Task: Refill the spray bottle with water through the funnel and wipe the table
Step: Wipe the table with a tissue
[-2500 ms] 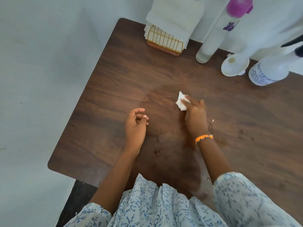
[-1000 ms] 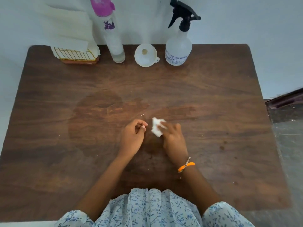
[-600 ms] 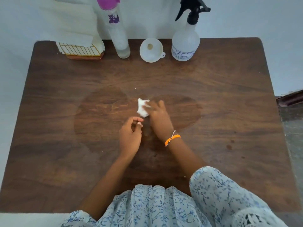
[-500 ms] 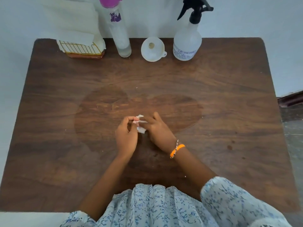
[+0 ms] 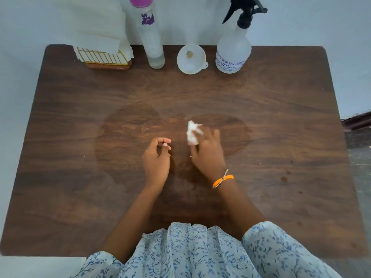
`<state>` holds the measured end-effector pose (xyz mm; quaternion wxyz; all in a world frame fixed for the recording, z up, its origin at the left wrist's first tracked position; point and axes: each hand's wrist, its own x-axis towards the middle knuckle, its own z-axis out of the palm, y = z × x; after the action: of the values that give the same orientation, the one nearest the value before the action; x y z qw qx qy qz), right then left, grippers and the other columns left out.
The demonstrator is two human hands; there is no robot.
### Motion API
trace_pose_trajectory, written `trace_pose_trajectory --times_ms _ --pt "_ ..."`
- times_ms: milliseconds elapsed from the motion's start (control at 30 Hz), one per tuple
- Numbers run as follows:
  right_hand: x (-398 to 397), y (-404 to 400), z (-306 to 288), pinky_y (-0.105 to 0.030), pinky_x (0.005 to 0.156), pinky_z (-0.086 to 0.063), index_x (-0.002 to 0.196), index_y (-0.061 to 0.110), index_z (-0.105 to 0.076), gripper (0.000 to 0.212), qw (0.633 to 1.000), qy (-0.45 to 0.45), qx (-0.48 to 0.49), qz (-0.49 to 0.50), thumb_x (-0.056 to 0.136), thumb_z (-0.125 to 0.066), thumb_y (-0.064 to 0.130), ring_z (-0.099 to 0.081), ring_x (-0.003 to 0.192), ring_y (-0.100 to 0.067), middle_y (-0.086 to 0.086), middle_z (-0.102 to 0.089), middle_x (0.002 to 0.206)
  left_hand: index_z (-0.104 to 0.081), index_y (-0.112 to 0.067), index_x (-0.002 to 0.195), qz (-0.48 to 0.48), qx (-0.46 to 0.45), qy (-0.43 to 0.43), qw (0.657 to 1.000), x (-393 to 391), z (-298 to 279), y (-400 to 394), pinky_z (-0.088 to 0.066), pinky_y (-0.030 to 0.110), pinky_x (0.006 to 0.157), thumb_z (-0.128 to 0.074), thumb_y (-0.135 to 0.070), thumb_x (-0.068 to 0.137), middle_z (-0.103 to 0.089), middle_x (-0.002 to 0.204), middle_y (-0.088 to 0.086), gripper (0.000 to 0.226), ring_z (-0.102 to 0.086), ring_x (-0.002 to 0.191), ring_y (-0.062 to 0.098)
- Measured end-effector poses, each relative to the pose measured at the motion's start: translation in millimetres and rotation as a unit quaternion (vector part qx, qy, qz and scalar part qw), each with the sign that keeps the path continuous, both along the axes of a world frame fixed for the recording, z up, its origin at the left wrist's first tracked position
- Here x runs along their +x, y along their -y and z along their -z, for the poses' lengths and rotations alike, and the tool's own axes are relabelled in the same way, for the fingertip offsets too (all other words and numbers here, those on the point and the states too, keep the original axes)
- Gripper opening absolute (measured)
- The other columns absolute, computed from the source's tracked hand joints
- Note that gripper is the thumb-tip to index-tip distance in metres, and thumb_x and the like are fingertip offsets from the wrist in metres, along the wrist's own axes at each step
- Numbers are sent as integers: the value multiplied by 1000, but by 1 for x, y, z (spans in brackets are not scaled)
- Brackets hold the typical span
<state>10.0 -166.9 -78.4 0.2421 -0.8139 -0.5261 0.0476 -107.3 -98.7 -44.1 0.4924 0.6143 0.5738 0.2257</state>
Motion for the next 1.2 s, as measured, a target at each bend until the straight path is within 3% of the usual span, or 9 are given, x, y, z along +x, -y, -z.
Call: trace_pose_trajectory --times_ms 133,233,367,467,533,733,867,1033,1200 --pt "-38 26 0 -28 81 -40 113 19 -66 29 986 -76 2 -146 91 -48 17 -49 91 -20 0 -65 116 -61 -22 82 8 -1 2 1000 -4 -2 -1 -44 15 60 -48 -4 89 -61 70 -7 24 -56 60 4" --pt "-9 53 3 -22 87 -40 111 27 -68 31 978 -99 -16 -182 96 -40 27 -53 101 -13 10 -65 117 -60 -23 78 34 -18 9 999 -4 -4 5 -39 7 56 -47 -2 89 -59 68 -7 27 -53 55 1" --pt "62 72 -1 -26 84 -41 104 25 -71 36 998 -57 -14 27 90 -38 24 -57 104 -18 10 -67 113 -60 -20 81 72 -38 15 997 -1 -9 17 -39 5 55 -45 -1 90 -58 71 -5 26 -52 61 7" --pt "93 86 -6 -35 68 -45 100 19 -69 32 965 -21 -46 259 82 -48 2 -51 99 -31 -2 -67 108 -59 -21 82 93 -45 27 994 0 -11 22 -40 4 55 -44 -2 91 -58 74 -4 25 -52 64 8" --pt "83 89 -8 -39 66 -45 103 15 -68 33 943 -7 -73 323 80 -51 -1 -50 98 -35 -8 -64 109 -57 -26 79 102 -46 28 993 -1 -11 24 -40 4 55 -45 -3 91 -58 74 -4 29 -53 64 9" --pt "-38 53 2 -32 60 -50 107 18 -66 34 990 6 -57 131 75 -64 8 -56 88 -28 -3 -65 104 -58 -25 82 102 -25 12 994 -11 -16 28 -44 10 56 -47 -5 91 -59 77 -5 25 -55 66 9" --pt "-82 46 -1 -23 44 -47 83 17 -72 36 995 36 -31 -93 72 -39 19 -40 83 -16 1 -68 90 -62 -18 87 86 -29 8 996 -18 -18 33 -48 18 53 -48 -2 88 -61 78 -1 21 -56 68 9" --pt "-46 70 7 -24 82 -43 102 24 -72 36 991 -3 -19 -129 83 -42 25 -45 98 -11 4 -68 110 -63 -15 87 105 -29 14 994 -24 -20 36 -48 34 73 -47 -1 87 -60 75 -2 21 -56 69 14" --pt "33 95 1 -28 98 -33 118 17 -64 40 998 48 -26 32 84 -43 13 -59 107 -23 -2 -66 119 -61 -24 82 137 -28 10 990 -29 -23 40 -48 31 68 -47 -3 89 -60 76 -6 26 -56 69 12"
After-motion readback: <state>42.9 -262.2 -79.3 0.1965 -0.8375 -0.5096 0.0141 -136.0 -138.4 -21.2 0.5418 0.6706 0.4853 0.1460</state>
